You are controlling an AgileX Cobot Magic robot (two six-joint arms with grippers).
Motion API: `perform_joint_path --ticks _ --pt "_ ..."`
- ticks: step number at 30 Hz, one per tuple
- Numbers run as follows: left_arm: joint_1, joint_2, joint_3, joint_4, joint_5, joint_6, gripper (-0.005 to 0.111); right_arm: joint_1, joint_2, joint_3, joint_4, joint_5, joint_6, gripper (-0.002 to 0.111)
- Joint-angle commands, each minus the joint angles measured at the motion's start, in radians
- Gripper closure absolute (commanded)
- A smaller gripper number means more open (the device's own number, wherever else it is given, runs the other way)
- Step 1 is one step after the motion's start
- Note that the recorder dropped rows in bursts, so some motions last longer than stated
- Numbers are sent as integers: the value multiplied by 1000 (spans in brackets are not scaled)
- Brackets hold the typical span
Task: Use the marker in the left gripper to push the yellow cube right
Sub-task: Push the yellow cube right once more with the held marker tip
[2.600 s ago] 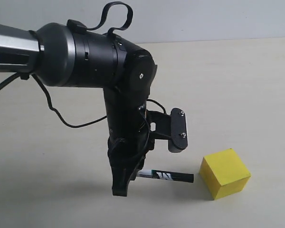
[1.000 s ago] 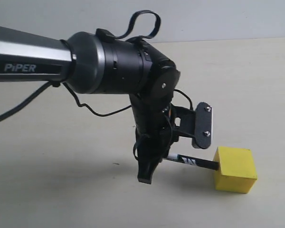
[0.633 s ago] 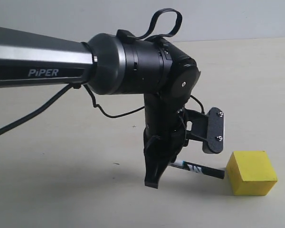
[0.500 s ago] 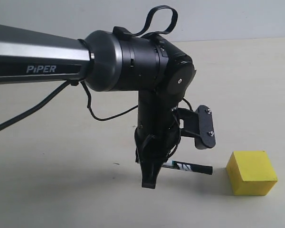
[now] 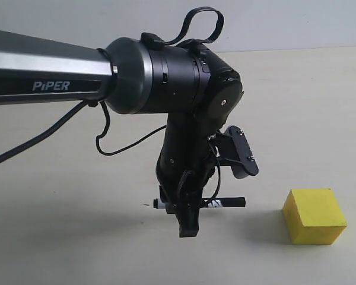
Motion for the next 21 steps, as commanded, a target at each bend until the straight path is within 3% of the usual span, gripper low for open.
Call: perform_joint_path --ticks 1,7,21 --pt "-33 -17 -7 13 8 -2 107 -5 -7 5 -2 -4 0 108" --pt "-80 -11 -7 32 -130 50 107 -5 -7 5 -2 -4 0 108" --pt "-81 -11 -7 31 -336 57 107 -5 -7 5 -4 -2 0 108"
